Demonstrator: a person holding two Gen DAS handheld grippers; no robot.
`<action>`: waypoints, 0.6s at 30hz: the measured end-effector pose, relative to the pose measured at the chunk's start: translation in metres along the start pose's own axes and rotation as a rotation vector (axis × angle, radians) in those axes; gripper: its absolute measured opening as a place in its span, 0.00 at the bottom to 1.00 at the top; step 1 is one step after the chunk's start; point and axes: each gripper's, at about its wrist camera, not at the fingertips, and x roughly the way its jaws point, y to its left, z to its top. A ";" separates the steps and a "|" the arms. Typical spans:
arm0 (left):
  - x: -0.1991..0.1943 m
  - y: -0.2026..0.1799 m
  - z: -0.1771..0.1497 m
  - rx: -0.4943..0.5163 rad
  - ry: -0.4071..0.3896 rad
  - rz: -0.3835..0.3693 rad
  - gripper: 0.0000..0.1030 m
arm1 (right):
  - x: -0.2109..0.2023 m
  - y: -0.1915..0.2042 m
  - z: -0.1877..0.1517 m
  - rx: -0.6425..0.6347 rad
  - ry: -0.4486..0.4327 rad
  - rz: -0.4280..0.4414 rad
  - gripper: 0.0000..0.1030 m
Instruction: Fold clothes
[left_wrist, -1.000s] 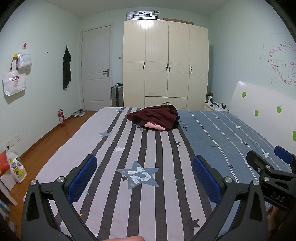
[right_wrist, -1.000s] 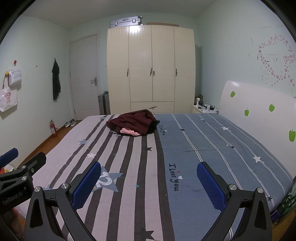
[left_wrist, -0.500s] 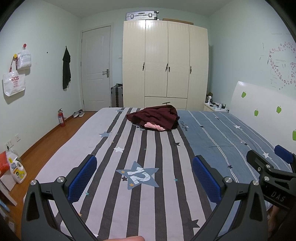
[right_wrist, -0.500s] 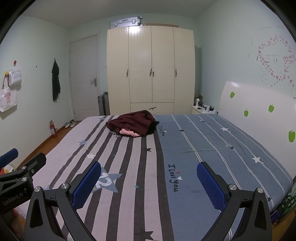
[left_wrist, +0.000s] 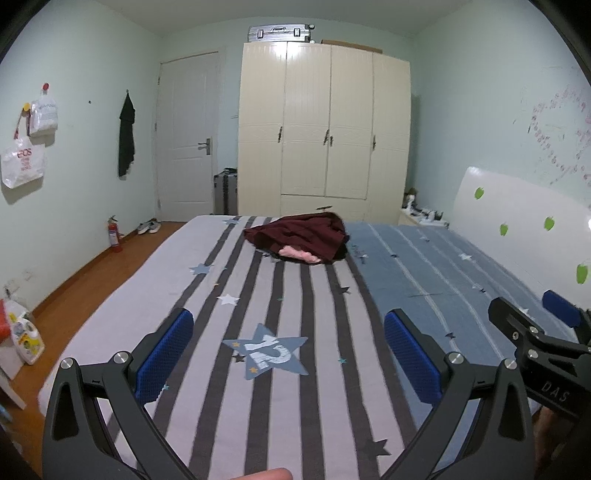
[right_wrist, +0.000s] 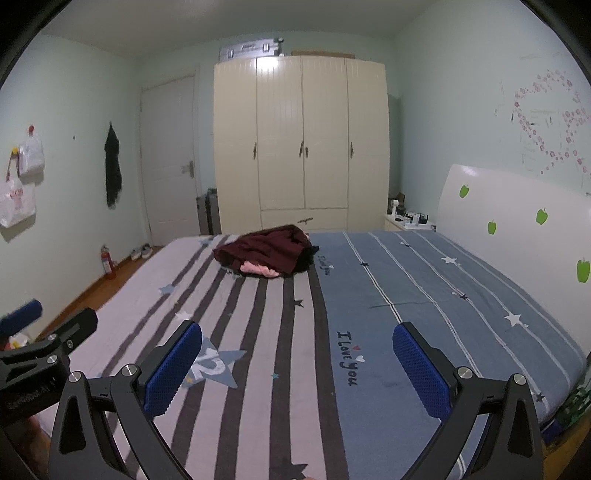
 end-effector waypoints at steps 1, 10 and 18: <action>0.000 0.000 0.000 0.002 -0.003 -0.003 0.99 | -0.001 -0.001 0.000 0.003 -0.007 0.005 1.00; 0.013 0.007 -0.005 -0.038 0.028 -0.042 0.99 | 0.018 -0.007 -0.005 0.059 0.075 0.012 1.00; 0.072 0.022 -0.035 -0.057 0.106 -0.035 0.99 | 0.072 -0.016 -0.031 0.086 0.135 0.027 1.00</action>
